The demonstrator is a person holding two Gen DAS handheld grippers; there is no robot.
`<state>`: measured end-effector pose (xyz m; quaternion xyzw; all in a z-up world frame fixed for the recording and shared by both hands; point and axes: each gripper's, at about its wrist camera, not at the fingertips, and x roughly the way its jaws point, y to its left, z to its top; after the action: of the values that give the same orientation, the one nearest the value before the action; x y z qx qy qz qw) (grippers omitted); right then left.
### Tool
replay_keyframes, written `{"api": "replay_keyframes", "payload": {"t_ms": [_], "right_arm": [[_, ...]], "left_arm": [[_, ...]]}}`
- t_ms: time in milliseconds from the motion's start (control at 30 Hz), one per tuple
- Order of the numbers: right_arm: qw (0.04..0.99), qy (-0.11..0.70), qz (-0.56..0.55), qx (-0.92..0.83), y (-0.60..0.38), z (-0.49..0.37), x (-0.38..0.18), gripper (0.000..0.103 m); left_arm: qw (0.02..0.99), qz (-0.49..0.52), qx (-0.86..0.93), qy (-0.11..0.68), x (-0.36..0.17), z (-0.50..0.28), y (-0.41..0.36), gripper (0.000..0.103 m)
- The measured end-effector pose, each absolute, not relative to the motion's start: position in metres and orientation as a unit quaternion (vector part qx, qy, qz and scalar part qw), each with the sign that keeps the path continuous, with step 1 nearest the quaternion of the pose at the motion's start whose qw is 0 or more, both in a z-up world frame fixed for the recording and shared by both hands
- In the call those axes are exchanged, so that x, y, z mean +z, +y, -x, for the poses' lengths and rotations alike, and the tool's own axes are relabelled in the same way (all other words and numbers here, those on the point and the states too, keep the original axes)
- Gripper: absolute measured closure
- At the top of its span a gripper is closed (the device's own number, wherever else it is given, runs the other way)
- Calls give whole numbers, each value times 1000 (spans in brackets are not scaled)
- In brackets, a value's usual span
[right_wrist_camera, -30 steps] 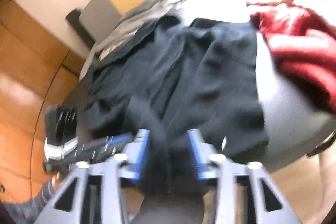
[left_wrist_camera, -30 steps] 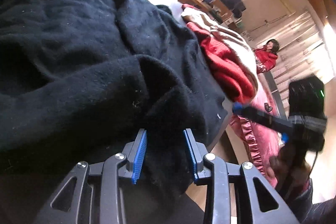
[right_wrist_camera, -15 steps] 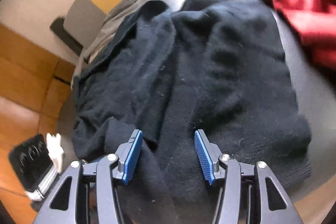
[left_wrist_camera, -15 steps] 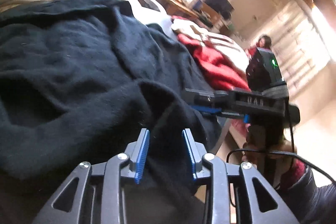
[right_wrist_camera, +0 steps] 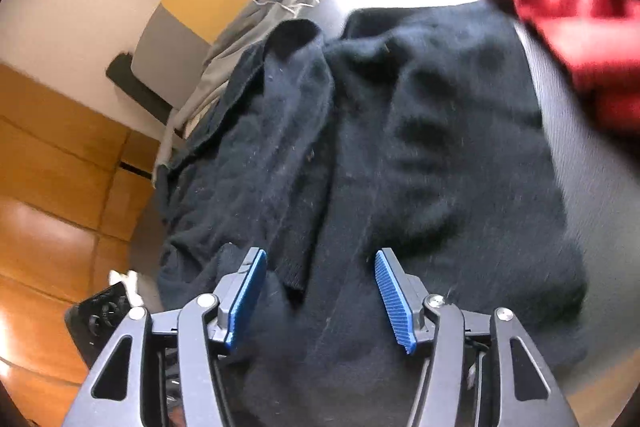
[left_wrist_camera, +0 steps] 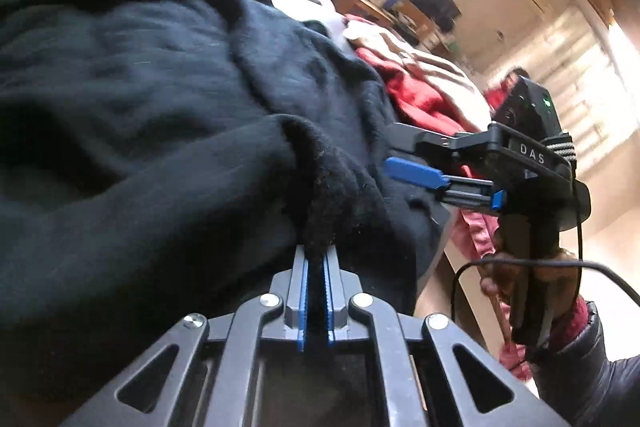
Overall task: Fold clothes
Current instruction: 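Grasp the sweater fold with the left gripper and smooth it on the table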
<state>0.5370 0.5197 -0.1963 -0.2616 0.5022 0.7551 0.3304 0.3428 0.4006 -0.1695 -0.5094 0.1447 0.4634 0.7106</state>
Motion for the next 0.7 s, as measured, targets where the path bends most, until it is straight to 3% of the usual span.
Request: {"api": "replay_keyframes", "payload": {"t_ms": [167,233,467,567,700], "right_arm": [[355,455,316,753,517,-517,-198,41],[358,442,331,753,509,-508,-199,30],[368,395,383,749,482,-478,-200,16],[348,393,402,750,468,-462,-201,1],[312,395,415,758,467,-455,-194,1]], "left_arm": [[679,524,505,92,-157,-284,345,98],[658,529,532,73,-151,-255,318,98],[533,542,650,20,-148,-162,223,98],[470,545,694,-1,-151,-125,189,98],[409,545,732,-10,-144,-95,162,98]]}}
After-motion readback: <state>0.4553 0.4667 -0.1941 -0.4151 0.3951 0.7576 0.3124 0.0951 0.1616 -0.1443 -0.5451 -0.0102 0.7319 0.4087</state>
